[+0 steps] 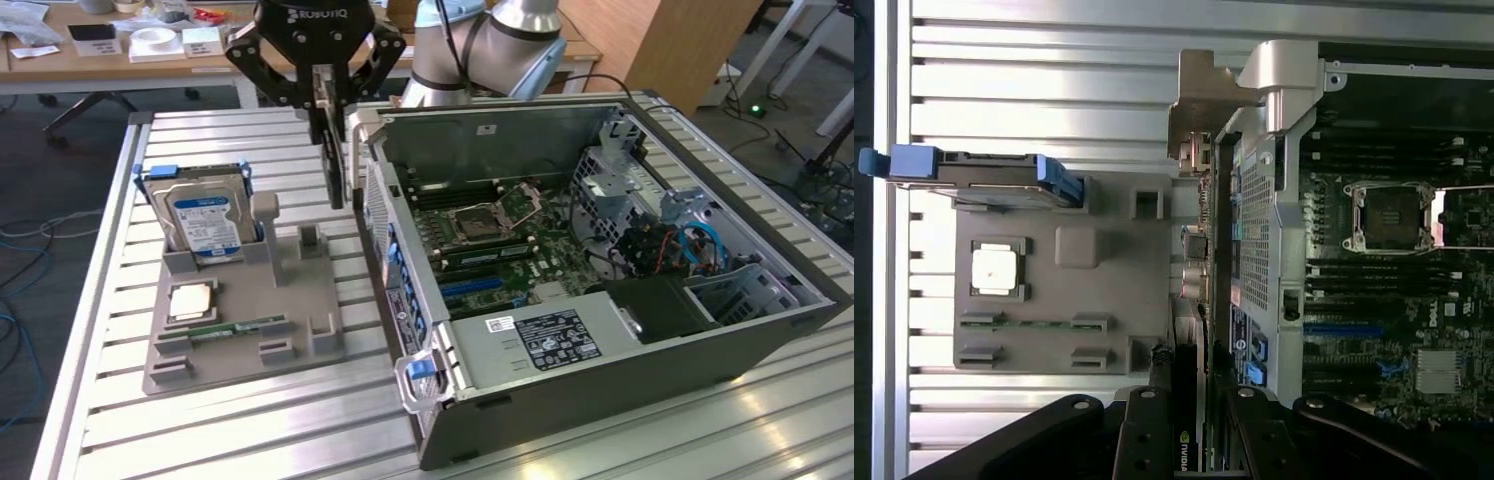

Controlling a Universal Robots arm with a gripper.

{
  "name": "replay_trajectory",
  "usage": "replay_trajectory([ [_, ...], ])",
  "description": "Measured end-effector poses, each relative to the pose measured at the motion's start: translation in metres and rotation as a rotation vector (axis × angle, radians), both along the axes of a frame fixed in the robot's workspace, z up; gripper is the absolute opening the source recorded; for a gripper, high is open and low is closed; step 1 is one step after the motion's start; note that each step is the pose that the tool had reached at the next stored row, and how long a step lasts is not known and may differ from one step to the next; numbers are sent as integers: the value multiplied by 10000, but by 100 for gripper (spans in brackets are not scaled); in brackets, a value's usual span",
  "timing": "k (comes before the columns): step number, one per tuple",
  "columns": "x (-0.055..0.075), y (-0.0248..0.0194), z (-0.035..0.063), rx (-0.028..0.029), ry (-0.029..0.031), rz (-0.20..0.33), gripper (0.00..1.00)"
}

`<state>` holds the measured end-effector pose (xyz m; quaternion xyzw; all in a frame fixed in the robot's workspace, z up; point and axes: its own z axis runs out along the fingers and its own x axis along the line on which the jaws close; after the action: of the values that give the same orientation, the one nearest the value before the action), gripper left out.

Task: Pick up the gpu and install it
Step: 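Pick up the gpu and move the gpu toward the slot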

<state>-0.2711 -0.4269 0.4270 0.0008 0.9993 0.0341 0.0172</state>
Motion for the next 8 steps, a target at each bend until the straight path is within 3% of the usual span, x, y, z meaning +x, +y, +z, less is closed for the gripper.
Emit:
replay_trajectory([
  [8,195,0,0,96,-1,18,26],
])
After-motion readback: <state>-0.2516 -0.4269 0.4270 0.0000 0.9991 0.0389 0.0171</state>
